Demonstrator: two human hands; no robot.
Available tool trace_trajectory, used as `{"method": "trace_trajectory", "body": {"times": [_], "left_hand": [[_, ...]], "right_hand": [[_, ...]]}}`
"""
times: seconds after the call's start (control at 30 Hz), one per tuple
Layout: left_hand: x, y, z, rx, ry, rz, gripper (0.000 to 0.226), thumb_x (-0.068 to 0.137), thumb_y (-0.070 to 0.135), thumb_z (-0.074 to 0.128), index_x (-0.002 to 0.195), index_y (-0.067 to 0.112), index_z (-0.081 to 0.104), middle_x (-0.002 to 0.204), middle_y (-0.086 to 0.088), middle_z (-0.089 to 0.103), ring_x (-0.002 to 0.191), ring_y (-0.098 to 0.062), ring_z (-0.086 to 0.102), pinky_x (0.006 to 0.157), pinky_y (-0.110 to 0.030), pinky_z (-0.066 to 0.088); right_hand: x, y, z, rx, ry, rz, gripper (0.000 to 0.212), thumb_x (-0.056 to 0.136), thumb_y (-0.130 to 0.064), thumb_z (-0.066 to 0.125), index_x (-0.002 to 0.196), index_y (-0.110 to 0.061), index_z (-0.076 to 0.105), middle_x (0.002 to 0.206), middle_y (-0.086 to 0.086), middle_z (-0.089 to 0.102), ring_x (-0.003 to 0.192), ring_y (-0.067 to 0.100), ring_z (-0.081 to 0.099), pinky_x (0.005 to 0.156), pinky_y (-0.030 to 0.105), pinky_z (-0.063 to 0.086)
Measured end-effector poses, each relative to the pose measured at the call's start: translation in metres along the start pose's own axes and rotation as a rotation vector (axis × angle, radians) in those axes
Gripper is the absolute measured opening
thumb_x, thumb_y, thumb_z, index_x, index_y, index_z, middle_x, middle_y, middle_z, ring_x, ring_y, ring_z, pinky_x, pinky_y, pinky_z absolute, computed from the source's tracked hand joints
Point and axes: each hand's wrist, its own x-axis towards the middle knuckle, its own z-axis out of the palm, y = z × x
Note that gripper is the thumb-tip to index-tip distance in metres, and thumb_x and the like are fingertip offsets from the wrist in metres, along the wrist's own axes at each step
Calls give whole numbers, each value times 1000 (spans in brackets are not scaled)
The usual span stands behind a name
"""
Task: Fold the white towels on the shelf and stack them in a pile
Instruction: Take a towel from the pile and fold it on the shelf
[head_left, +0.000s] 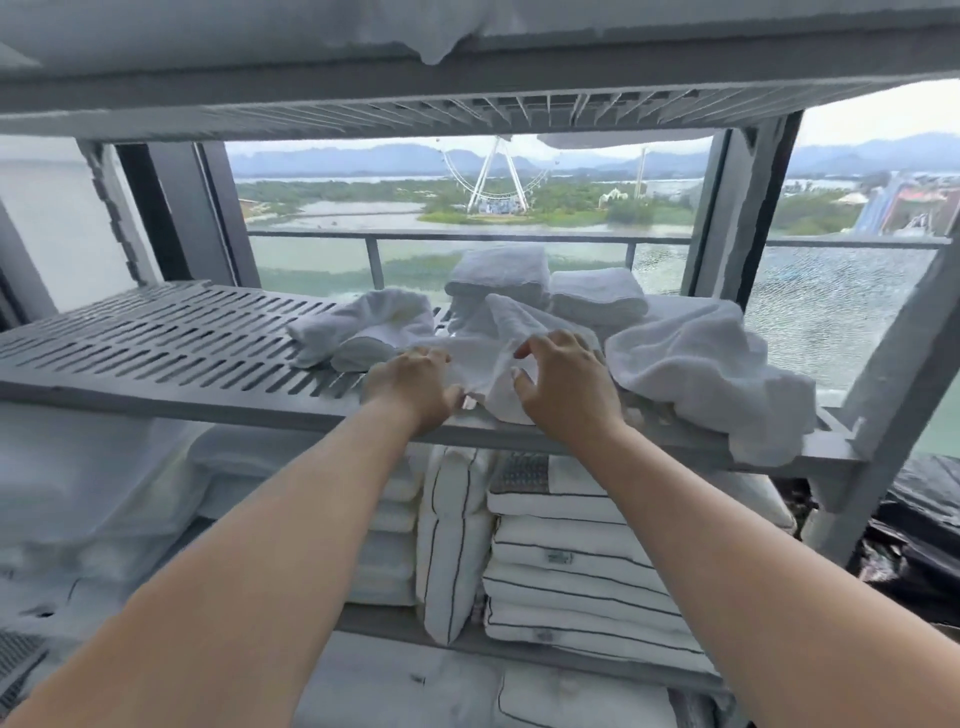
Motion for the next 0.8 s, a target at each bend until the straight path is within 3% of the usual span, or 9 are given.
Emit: {"method": "trace_trajectory", "body": {"times": [0.37, 0.53, 0.8], "left_hand": [[-11, -164, -18, 35, -2, -91, 60, 95, 58, 49, 140, 18, 46, 142, -10, 50, 128, -29, 50, 99, -47, 48], [-3, -204, -13, 19, -18, -102, 60, 95, 57, 49, 140, 17, 45, 143, -11, 49, 129, -30, 48, 100, -48, 47], [35, -237, 11, 9, -9, -105, 66, 92, 60, 51, 144, 19, 44, 145, -10, 47, 131, -29, 47, 102, -46, 46]], "right_hand": [[36, -120, 69, -45, -91, 52, 44, 91, -46, 57, 128, -22, 56, 128, 7, 58, 123, 28, 51, 103, 41, 40], [46, -149, 95, -38, -132, 88, 45, 90, -46, 58, 128, -22, 55, 128, 8, 57, 122, 27, 51, 102, 40, 40], [84, -171, 131, -50, -109, 90, 57, 85, -60, 61, 127, -23, 56, 127, 6, 57, 119, 28, 52, 97, 41, 45]]}}
